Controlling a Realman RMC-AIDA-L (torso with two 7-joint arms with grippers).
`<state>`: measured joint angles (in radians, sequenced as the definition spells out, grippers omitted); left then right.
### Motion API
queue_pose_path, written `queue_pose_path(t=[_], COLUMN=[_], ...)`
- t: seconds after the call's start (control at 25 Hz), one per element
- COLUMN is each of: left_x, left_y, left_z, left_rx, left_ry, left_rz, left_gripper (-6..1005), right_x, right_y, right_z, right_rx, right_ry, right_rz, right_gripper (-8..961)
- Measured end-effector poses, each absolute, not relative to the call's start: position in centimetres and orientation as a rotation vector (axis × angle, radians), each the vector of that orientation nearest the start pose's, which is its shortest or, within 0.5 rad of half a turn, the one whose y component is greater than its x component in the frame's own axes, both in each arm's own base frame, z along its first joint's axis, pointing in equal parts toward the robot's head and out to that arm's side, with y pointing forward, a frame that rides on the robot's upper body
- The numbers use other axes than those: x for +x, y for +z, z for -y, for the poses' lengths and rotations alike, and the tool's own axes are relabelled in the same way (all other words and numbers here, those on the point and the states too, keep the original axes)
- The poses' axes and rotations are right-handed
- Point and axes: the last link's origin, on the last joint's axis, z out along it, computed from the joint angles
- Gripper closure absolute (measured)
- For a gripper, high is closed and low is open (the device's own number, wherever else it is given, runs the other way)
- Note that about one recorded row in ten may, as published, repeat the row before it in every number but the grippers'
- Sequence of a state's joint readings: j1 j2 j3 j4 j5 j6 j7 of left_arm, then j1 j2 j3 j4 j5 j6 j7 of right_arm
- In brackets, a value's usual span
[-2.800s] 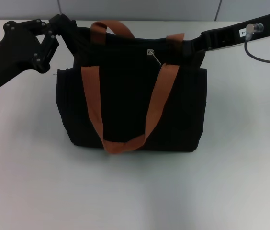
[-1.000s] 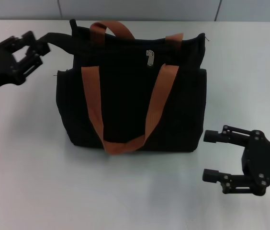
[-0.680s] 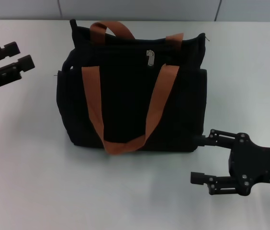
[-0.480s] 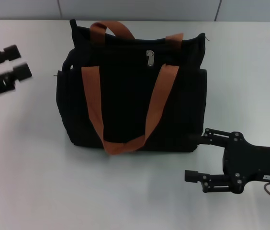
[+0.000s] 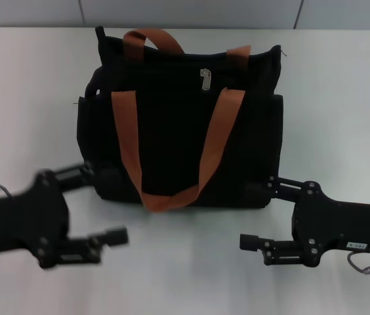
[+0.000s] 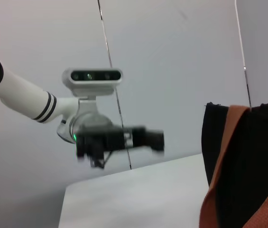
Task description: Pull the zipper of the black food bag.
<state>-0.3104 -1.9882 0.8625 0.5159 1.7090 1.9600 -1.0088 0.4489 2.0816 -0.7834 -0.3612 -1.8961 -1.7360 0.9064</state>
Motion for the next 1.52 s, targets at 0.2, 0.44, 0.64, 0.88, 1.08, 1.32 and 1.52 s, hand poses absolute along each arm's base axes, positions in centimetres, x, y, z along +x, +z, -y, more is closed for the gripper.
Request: queue_pose_path(t=[0.2, 0.44, 0.64, 0.88, 1.08, 1.32, 1.52], left_x=[-29.5, -29.4, -29.4, -29.5, -29.5, -29.5, -29.7], left_y=[-0.5, -0.3, -0.3, -0.6, -0.7, -0.7, -0.4], left_z=[-23.0, -23.6, -23.5, -23.2, -23.2, -23.2, -23.0], left_rx=[-2.872, -2.896, -2.944, -2.945, -2.939, -2.941, -2.941], left_ry=[-0.963, -0.929, -0.904, -0.903, -0.909, -0.914, -0.909], left_rz=[0.31, 0.278, 0.266, 0.271, 0.272, 0.277, 0.286], left_gripper=[184, 184, 184, 184, 184, 185, 185], right_x=[26.8, 27.1, 27.3, 27.4, 27.6, 27.6, 27.5], right_y=[-5.1, -5.1, -5.1, -5.1, -5.2, -5.7, -5.9], right_z=[-25.1, -25.0, -24.9, -24.7, -24.5, -24.2, -24.1], right_rx=[-2.861, -2.864, -2.864, -2.864, -2.882, -2.88, -2.872], right_ry=[1.004, 0.987, 0.982, 0.981, 0.961, 0.962, 0.97], right_rz=[-0.329, -0.334, -0.341, -0.349, -0.343, -0.317, -0.306], right_gripper=[135, 135, 135, 135, 135, 135, 135])
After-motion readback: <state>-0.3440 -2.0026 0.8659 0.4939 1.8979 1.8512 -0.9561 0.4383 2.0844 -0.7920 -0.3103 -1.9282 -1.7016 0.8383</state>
